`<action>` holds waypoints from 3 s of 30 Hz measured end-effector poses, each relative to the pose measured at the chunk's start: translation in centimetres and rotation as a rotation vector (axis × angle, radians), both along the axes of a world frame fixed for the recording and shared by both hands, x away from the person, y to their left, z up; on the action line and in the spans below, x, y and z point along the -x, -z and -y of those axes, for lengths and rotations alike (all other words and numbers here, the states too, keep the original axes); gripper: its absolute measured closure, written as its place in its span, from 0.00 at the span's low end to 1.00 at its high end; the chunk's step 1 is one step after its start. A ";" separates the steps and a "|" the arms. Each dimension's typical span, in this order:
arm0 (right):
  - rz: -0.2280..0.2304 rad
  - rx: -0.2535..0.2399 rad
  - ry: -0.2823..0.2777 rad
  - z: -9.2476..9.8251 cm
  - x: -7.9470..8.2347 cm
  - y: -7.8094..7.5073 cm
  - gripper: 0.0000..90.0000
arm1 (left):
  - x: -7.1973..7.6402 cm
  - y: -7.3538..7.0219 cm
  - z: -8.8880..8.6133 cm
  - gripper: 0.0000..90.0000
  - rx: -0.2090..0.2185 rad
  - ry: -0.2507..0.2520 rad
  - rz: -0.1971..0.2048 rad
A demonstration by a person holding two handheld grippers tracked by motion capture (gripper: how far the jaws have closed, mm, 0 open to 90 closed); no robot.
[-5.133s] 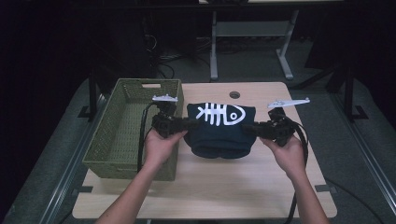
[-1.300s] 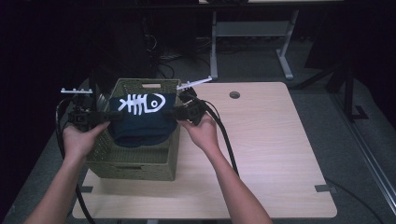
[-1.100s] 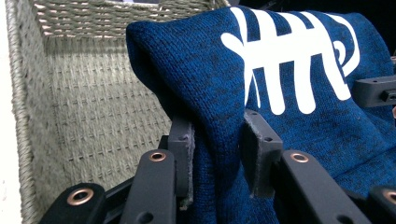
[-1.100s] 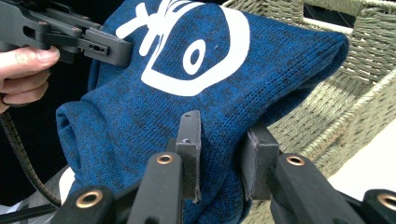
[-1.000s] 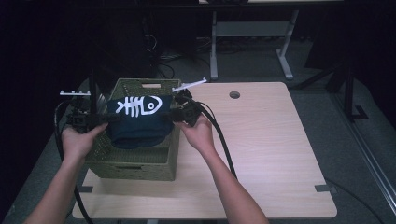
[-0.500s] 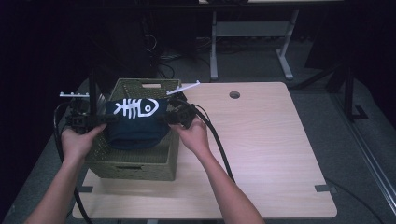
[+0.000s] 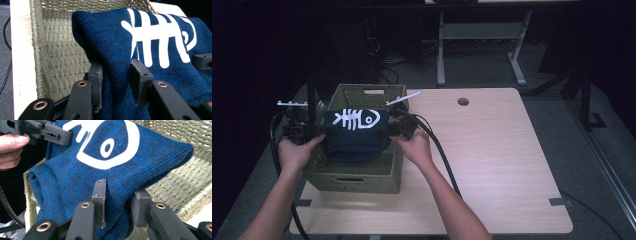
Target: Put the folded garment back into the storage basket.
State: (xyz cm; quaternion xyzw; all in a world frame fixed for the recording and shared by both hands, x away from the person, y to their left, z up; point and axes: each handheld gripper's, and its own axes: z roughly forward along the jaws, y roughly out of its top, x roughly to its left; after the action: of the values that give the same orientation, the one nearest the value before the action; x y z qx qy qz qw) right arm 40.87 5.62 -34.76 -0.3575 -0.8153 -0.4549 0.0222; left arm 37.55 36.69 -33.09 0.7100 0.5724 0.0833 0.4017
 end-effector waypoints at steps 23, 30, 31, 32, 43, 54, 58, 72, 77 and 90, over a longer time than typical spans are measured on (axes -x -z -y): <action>0.072 0.129 0.029 -0.7 0.3 0.5 0.63 | -0.8 1.2 0.4 0.63 -0.096 -0.021 -0.012; 0.095 0.120 0.059 0.2 0.4 -0.4 0.58 | -0.8 1.1 0.0 0.60 -0.094 -0.062 0.015; 0.099 0.113 0.059 0.4 0.4 -0.6 0.59 | -0.8 1.0 0.0 0.61 -0.090 -0.055 0.015; 0.099 0.108 0.061 0.5 0.4 -0.7 0.59 | -0.8 0.9 0.1 0.61 -0.088 -0.052 0.016; 0.083 0.029 0.048 2.7 0.6 -1.7 0.58 | -0.3 0.1 1.7 0.62 -0.037 0.000 0.065; 0.066 -0.021 0.059 6.1 0.9 -1.9 0.52 | 0.2 -0.7 3.5 0.57 0.032 0.036 0.111; 0.070 -0.041 0.069 7.2 1.0 -1.9 0.50 | 0.4 -0.8 4.5 0.56 0.042 0.057 0.125; 0.081 -0.055 0.112 11.7 1.7 -1.6 0.42 | 1.7 -1.5 8.0 0.53 0.025 0.123 0.163; 0.090 -0.052 0.125 13.0 1.9 -1.6 0.41 | 1.6 -1.8 9.4 0.52 0.022 0.149 0.171; 0.104 -0.059 0.176 16.4 2.7 -1.3 0.37 | 1.6 -2.2 12.2 0.50 0.043 0.197 0.186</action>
State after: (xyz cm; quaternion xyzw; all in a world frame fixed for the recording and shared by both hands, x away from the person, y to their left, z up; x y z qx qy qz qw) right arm 38.13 -10.75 -33.44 -0.4028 -0.7671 -0.4969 -0.0495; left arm 36.00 24.53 -30.85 0.7431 0.4618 0.0964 0.4745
